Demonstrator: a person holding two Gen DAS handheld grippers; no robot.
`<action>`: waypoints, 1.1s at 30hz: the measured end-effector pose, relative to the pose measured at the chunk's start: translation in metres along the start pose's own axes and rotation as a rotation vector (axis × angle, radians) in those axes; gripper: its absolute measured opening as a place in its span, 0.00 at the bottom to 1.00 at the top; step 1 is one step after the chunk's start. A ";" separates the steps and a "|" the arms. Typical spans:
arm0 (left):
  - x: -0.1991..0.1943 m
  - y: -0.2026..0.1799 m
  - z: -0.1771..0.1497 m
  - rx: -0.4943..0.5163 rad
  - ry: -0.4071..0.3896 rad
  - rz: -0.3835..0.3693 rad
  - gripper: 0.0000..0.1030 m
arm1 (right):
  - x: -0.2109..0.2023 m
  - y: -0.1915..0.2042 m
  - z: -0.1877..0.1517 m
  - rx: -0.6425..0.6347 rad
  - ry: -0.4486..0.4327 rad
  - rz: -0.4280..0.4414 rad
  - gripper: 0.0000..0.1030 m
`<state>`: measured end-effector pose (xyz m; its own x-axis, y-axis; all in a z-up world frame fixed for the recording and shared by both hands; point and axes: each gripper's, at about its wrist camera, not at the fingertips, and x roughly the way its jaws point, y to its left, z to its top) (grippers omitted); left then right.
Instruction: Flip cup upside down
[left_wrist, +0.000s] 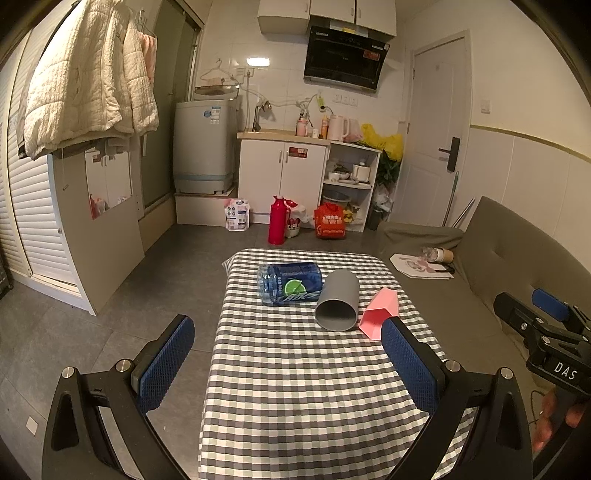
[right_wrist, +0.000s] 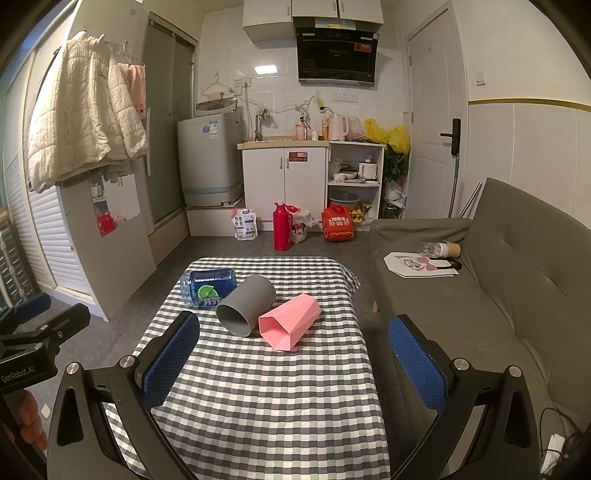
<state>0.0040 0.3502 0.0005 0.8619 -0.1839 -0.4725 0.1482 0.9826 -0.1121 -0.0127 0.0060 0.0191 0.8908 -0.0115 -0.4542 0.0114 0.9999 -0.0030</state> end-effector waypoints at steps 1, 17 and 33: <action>0.000 0.000 0.000 0.000 -0.001 0.000 1.00 | -0.001 0.000 0.000 0.000 -0.001 -0.001 1.00; -0.016 -0.010 0.002 0.017 -0.001 -0.008 1.00 | -0.016 -0.001 0.002 -0.006 -0.013 -0.011 1.00; 0.130 -0.027 0.015 -0.002 0.182 -0.079 1.00 | 0.073 -0.052 0.003 0.010 0.085 -0.058 1.00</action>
<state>0.1192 0.3002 -0.0450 0.7458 -0.2622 -0.6124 0.2107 0.9649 -0.1565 0.0528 -0.0466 -0.0110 0.8467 -0.0685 -0.5277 0.0667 0.9975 -0.0224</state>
